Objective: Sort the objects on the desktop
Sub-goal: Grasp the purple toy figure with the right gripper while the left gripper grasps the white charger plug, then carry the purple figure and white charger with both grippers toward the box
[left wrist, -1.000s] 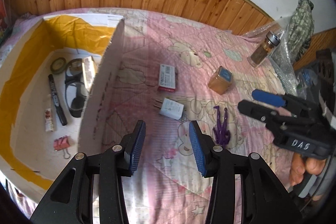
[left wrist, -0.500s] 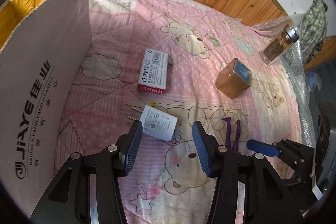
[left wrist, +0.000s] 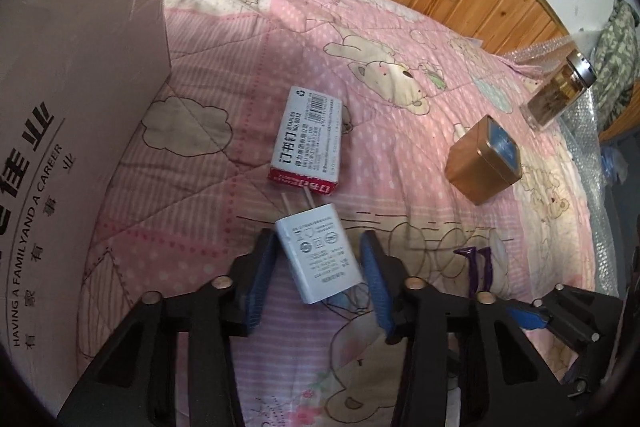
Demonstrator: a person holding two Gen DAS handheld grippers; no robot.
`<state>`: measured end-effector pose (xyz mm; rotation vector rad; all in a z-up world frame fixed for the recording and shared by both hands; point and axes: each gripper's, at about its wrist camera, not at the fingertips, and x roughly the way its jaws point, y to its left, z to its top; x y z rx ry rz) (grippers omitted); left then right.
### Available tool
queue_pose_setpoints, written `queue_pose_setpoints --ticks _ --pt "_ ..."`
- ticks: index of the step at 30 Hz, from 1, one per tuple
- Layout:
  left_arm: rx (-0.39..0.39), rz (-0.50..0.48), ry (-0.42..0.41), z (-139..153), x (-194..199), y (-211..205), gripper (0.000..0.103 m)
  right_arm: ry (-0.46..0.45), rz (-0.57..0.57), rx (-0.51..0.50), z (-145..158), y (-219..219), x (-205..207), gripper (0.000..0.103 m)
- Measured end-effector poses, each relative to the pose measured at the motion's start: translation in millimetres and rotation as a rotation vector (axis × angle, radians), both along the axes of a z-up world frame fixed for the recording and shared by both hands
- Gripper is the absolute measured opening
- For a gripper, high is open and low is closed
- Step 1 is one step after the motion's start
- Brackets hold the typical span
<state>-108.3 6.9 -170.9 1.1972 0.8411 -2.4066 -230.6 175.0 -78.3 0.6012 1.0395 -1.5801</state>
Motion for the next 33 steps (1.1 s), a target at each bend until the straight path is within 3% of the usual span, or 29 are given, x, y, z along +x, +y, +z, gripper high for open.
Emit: queue_pose_setpoints --ticks 8,15,33 --pt "0.002 -0.009 -0.013 3.9 3.2 1.6 0.033 -0.099 0.038 -0.038 20.4 9.3 -0.7 0.050" --pt "-0.017 -0.001 0.012 26.6 13.6 5.4 0.033 -0.218 0.050 -0.083 42.5 19.5 0.9 0.050" --pt "-0.050 0.031 0.138 92.3 69.0 -3.3 0.033 -0.197 0.156 -0.185 81.3 23.7 57.3 0.050"
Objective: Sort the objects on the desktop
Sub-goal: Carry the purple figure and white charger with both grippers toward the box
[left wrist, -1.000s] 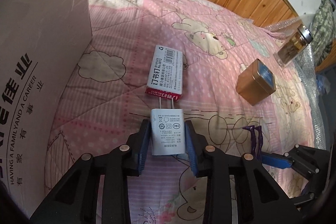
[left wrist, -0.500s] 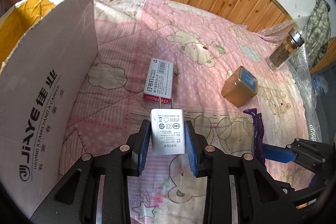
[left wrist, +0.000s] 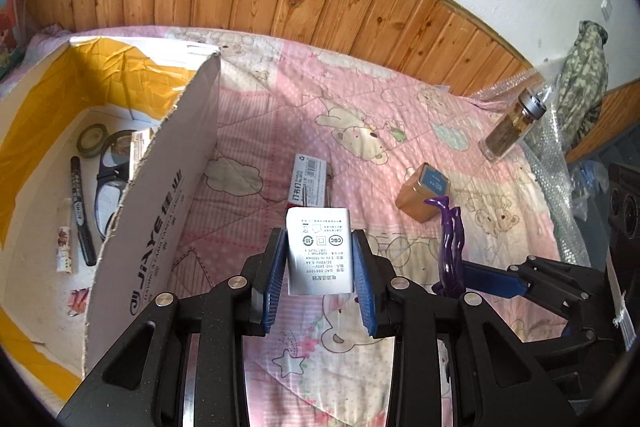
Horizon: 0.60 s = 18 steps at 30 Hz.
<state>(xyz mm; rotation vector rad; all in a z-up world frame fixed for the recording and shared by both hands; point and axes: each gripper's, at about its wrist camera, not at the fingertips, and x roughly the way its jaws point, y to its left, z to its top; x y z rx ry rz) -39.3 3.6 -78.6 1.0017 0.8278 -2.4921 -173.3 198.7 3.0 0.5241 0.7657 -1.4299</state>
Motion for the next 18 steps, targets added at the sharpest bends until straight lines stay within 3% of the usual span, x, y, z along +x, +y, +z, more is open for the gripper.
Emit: queue_pose_setpoints --ticks 18 --pt "-0.009 0.066 0.077 34.2 62.9 -21.6 0.033 0.026 0.107 -0.105 23.9 7.1 60.9 0.051"
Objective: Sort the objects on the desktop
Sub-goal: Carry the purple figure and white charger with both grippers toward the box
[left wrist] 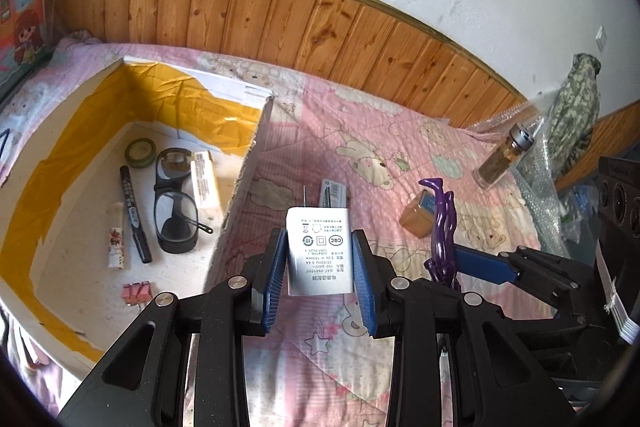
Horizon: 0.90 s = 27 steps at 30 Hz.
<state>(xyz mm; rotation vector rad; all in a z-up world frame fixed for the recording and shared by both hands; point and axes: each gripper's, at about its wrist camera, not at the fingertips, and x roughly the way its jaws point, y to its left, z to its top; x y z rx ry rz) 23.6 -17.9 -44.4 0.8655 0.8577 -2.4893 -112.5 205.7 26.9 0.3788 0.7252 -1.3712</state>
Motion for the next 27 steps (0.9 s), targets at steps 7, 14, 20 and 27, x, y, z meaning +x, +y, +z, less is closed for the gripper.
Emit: queue_pose_setpoints --ticks 7,14,20,27 --pt "0.000 0.043 0.022 8.9 22.1 -13.8 0.033 0.007 0.042 -0.029 5.4 2.9 21.4 0.051" --pt "-0.003 0.081 0.038 14.4 44.6 -29.4 0.033 0.009 0.076 -0.058 10.8 3.8 39.5 0.051" --pt "-0.002 0.117 0.047 16.3 65.9 -45.8 0.033 0.017 0.104 -0.080 12.2 4.1 52.8 0.050" --pt "0.000 0.141 0.057 20.6 83.2 -58.7 0.033 0.019 0.152 -0.107 18.1 2.3 73.4 0.050"
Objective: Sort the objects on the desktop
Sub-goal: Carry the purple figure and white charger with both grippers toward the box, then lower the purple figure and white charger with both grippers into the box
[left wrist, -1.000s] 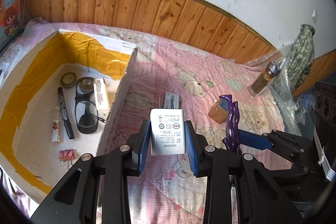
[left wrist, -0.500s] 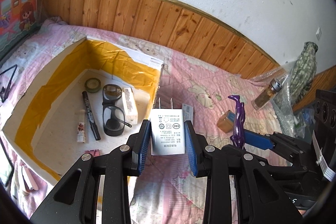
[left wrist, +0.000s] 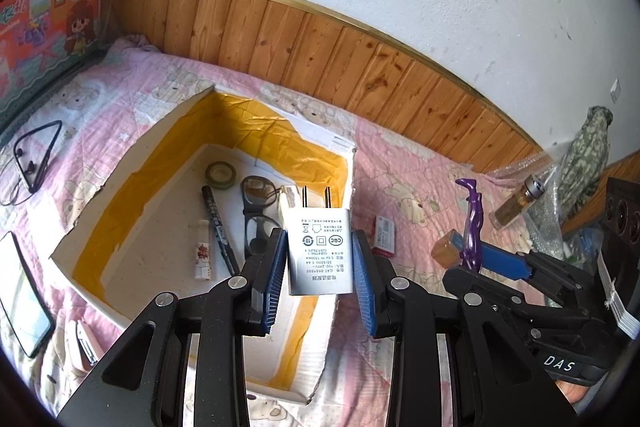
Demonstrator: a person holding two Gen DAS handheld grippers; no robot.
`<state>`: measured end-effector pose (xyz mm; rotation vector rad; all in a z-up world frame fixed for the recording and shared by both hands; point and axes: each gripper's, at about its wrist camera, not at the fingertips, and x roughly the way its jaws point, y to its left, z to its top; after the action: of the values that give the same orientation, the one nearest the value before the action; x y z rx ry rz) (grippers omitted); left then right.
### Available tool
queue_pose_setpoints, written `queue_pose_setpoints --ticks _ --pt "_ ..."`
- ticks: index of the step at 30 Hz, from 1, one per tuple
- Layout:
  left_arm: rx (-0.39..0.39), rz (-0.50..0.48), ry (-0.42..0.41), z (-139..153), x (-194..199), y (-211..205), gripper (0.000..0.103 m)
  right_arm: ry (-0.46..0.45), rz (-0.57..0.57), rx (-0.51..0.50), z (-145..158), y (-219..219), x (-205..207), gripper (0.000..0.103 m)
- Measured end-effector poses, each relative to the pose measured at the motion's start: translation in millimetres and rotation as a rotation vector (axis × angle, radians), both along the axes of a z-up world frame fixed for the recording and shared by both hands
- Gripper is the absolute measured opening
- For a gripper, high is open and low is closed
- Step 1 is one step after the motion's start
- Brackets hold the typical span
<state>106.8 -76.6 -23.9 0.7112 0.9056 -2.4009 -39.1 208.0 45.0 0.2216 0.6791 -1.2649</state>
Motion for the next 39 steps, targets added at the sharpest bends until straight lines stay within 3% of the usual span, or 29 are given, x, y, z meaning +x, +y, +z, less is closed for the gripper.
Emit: queue_pose_setpoints --ticks 12,39 --pt "-0.001 0.049 0.006 0.5 22.1 -27.1 0.033 0.006 0.085 -0.051 6.1 1.1 30.7 0.050" --pt "0.100 0.078 -0.032 -49.0 28.8 -94.9 0.033 0.025 0.155 -0.042 -14.4 -36.8 64.4 0.050"
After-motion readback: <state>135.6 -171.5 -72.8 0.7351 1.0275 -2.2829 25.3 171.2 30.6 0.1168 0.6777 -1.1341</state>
